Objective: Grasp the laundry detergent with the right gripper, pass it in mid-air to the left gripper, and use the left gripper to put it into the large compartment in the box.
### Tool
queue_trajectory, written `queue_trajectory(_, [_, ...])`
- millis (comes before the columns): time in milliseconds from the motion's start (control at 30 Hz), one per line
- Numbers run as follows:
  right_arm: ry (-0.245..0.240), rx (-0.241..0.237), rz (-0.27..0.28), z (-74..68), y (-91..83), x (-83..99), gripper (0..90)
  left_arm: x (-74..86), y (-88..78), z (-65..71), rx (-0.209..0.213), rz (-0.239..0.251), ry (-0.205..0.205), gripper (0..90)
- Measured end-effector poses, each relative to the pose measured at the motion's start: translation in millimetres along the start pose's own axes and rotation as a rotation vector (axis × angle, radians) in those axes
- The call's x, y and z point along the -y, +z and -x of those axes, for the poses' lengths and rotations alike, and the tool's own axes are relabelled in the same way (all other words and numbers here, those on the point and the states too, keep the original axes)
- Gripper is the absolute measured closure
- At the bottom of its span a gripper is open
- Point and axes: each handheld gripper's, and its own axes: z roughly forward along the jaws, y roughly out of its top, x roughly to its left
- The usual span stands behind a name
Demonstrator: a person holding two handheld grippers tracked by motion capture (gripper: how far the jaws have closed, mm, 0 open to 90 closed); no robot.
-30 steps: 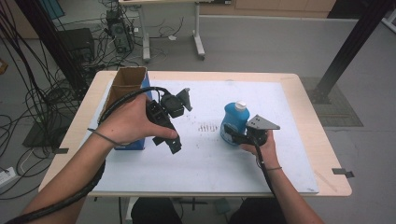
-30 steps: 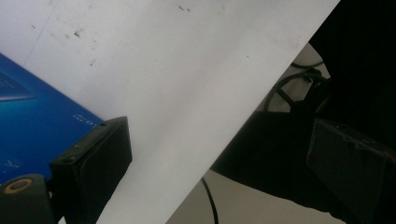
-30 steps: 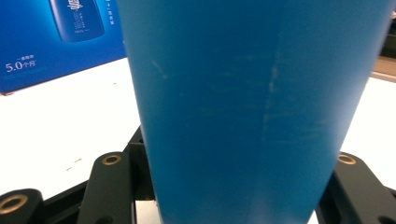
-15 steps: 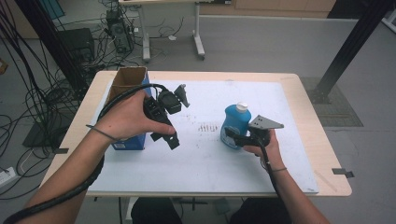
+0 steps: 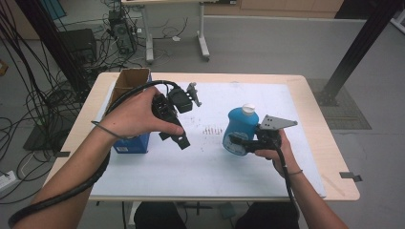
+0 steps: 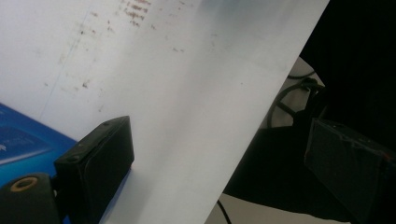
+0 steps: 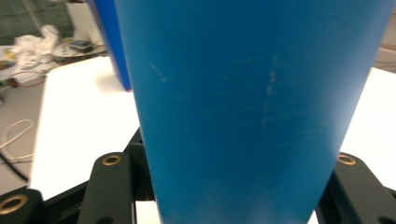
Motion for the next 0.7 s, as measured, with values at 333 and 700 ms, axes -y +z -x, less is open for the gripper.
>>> queue_trajectory(333, [-0.038,-0.134,-0.014,-8.3,-7.6,-12.2,43.5,-5.3,-5.8,7.2,0.007,0.028,0.092,8.3])
queue_trajectory(700, [-0.071,-0.251,-0.03,-20.8,-8.9,-17.2,43.4,-13.2,-9.3,15.0,0.034,0.023,0.147,7.7])
